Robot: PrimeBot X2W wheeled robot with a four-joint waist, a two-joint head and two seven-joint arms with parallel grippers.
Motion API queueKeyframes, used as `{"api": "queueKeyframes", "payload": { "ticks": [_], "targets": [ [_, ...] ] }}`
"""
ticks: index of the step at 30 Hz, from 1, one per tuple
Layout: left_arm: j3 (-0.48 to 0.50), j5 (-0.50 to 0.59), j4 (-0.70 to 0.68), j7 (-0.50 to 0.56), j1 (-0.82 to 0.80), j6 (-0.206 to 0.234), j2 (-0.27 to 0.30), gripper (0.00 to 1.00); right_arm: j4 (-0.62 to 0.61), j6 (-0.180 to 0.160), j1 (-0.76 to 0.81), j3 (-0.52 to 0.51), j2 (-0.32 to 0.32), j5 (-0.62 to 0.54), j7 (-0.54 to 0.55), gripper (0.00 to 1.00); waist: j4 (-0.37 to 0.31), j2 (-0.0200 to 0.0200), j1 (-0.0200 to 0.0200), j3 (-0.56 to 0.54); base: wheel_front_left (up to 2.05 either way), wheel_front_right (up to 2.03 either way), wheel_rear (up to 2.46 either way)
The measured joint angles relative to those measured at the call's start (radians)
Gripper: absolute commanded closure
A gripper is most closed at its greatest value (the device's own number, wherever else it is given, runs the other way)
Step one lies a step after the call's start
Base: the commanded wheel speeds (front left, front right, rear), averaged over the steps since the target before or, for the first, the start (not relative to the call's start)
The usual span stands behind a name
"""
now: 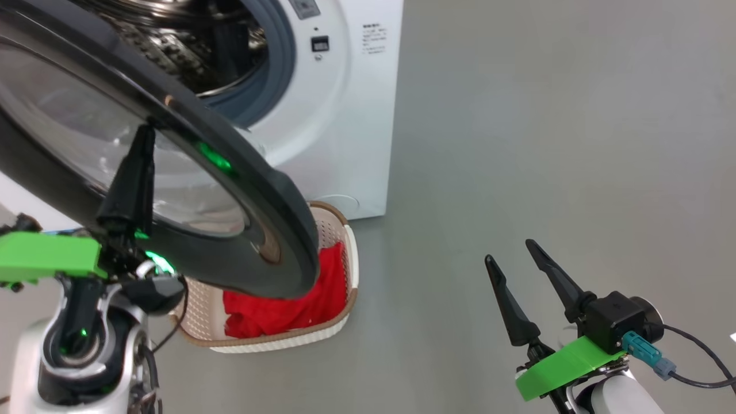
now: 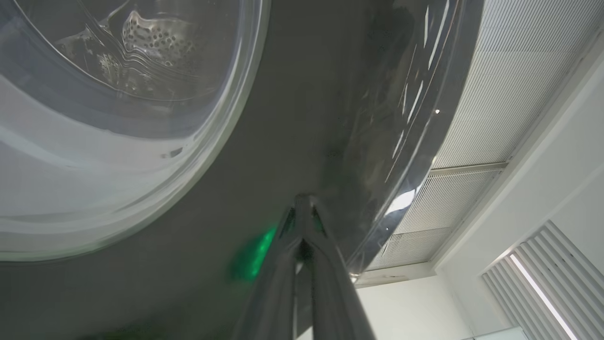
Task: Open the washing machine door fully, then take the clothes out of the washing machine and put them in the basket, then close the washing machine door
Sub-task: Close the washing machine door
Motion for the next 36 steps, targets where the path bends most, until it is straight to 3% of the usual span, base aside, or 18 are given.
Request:
{"api": "queueKeyframes", "payload": {
  "ticks": [17, 36],
  "targets": [
    [0.036, 0.023, 0.176, -0.061, -0.213, -0.05, 0.0, 1.0, -0.016, 0.0, -0.053, -0.001, 0.0, 0.006, 0.0, 0.0, -0.073, 0.0, -0.0001, 0.093, 0.0, 0.0, 0.0],
    [0.04, 0.038, 0.315, -0.074, -0.361, -0.114, 0.007, 1.0, -0.026, 0.0, -0.086, 0.009, -0.007, 0.003, 0.0, 0.0, -0.086, 0.0, 0.0, 0.162, 0.0, 0.0, 0.0]
  ]
}}
